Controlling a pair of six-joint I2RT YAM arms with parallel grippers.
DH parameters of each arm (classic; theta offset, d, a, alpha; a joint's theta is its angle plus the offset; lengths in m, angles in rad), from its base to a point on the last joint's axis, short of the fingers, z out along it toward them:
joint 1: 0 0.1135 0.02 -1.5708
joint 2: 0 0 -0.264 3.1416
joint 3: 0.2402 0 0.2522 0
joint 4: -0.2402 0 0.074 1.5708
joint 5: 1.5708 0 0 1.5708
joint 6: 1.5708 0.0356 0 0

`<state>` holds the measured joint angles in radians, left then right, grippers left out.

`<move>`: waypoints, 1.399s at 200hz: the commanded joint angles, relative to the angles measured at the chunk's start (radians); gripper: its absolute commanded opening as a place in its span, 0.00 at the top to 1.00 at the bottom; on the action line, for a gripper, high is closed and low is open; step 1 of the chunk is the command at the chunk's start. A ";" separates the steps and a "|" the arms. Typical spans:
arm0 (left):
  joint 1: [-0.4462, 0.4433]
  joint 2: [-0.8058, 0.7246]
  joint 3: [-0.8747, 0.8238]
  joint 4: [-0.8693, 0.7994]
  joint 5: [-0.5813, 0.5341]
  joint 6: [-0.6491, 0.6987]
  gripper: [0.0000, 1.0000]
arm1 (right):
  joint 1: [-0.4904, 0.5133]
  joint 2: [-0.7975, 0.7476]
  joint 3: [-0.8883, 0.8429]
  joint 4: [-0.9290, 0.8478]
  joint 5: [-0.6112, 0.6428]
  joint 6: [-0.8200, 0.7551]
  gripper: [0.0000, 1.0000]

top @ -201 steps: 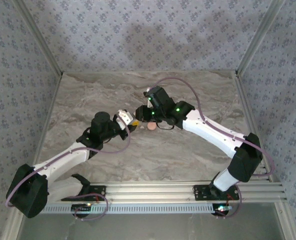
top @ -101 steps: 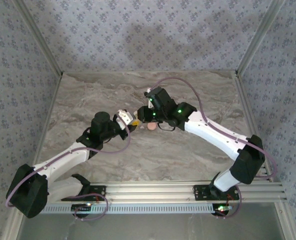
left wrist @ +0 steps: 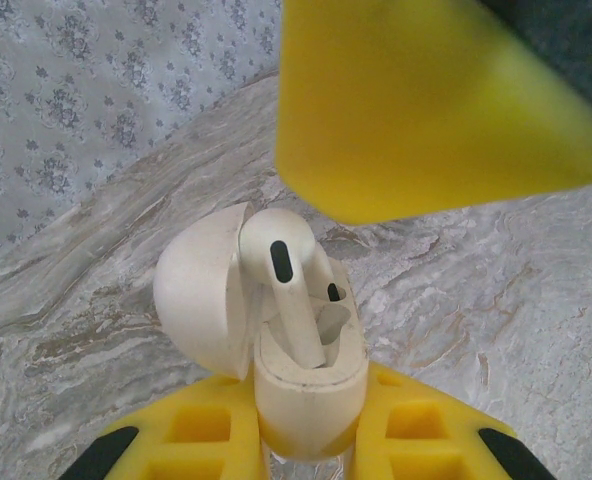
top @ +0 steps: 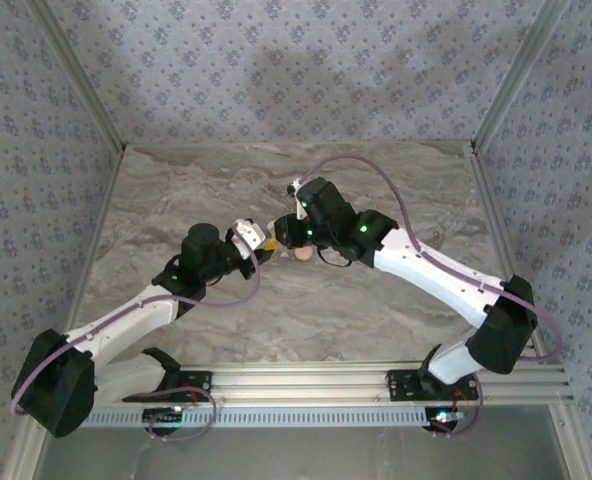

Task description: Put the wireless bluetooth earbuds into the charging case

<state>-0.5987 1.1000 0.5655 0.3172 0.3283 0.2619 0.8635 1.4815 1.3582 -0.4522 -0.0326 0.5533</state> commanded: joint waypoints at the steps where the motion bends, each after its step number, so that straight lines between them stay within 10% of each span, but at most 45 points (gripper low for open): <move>1: -0.008 -0.019 0.011 0.036 0.016 0.005 0.87 | -0.009 -0.022 -0.003 0.014 -0.007 0.010 0.73; 280: -0.008 -0.032 0.023 0.016 0.031 0.008 0.87 | -0.018 0.090 0.068 0.026 -0.069 0.029 0.71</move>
<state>-0.5957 1.0916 0.5655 0.3065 0.3054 0.2615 0.8417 1.5471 1.3857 -0.4389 -0.0898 0.5934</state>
